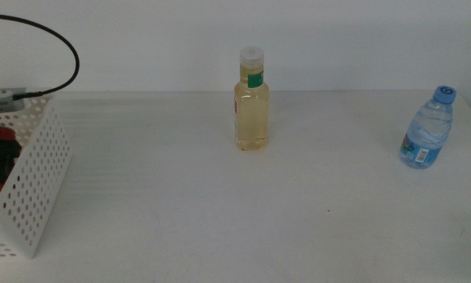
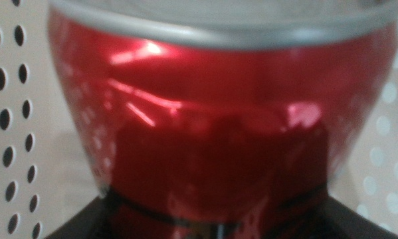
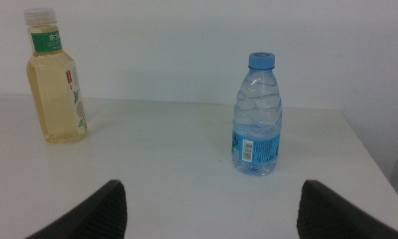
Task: Use arms to grab the bottles and put them into the dustbin to the left of the table.
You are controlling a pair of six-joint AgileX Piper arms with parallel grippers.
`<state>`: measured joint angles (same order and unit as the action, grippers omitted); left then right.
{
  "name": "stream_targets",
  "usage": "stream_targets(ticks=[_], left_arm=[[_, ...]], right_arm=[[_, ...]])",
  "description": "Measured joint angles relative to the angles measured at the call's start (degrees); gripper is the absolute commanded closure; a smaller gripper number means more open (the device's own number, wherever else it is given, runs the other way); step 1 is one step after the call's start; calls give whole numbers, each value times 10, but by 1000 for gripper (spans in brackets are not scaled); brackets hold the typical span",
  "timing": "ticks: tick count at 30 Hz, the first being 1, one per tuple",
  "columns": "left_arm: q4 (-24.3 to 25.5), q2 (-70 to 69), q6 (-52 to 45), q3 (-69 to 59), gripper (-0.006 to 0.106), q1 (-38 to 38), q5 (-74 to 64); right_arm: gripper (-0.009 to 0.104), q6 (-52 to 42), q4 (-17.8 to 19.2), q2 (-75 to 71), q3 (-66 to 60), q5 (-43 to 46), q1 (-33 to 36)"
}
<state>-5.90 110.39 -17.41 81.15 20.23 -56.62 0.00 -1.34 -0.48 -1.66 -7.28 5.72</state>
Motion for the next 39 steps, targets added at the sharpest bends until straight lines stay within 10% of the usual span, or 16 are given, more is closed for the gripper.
stream_targets(ticks=[12, 39], left_arm=[[22, 1, 1, 2, 10, 0, -3], [13, -285, 126, 4, 10, -146, -30]], right_arm=[[28, 0, 0, 0, 0, 0, 0], [28, 0, 0, 0, 0, 0, 0]])
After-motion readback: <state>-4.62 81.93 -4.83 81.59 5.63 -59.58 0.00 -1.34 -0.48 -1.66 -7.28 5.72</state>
